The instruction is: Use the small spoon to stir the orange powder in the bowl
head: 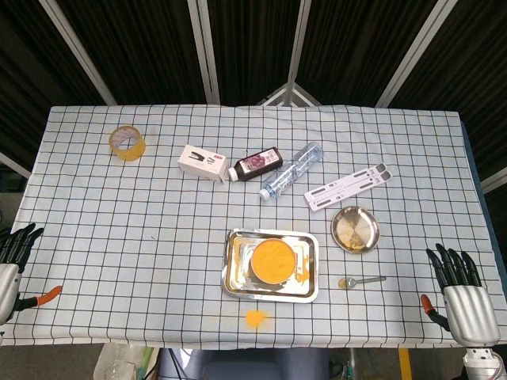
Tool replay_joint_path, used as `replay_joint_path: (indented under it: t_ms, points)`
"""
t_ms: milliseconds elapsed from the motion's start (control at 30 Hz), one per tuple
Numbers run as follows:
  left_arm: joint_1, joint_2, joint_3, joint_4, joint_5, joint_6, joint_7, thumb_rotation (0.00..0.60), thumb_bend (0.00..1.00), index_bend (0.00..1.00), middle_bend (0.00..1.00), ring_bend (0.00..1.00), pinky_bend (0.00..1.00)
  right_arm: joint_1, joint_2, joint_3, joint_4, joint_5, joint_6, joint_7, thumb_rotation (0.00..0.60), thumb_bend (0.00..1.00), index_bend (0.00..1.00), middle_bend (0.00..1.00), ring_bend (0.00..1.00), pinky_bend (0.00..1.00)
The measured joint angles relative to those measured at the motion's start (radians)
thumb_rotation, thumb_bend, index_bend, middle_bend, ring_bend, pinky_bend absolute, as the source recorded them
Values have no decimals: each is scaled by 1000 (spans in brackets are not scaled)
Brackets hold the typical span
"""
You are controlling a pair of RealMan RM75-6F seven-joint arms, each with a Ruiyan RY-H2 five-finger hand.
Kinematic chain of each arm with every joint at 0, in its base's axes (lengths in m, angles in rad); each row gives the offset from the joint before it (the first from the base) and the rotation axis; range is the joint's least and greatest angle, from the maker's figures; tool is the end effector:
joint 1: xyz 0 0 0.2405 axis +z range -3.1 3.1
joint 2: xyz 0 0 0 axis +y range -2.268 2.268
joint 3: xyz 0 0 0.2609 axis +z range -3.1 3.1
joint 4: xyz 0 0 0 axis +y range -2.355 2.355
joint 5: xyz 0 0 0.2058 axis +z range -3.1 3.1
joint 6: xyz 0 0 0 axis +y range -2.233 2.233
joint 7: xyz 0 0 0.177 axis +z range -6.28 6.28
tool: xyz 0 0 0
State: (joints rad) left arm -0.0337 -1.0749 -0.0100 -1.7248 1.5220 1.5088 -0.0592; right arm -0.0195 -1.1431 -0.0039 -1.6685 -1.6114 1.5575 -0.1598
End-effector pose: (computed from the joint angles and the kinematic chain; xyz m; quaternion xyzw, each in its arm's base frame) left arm -0.3032 0.1889 0.1649 -0.5685 -0.4399 -0.4097 0.5617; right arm -0.3017 -0.1702 0.1488 0.6175 -0.3652 0.3624 0.5950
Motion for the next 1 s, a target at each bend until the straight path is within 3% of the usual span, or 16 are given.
replay_joint_path:
  t_ms: [400,633,1000]
  points:
    - [4,0,1,0,8,11,-2,600,0,0,0,0,0,1,-9,-5,4,-9,-2,-22,600,395,1,0,0,0]
    - [4,-3,-3,2,11,19,-5,600,0,0,0,0,0,25,-39,3,1,-4,-40,-57,600,395,236,0,0,0]
    - [-1,-9,-18,-9,-7,18,3,600,0,0,0,0,0,76,-108,8,24,34,-151,-159,600,395,348,40,0,0]
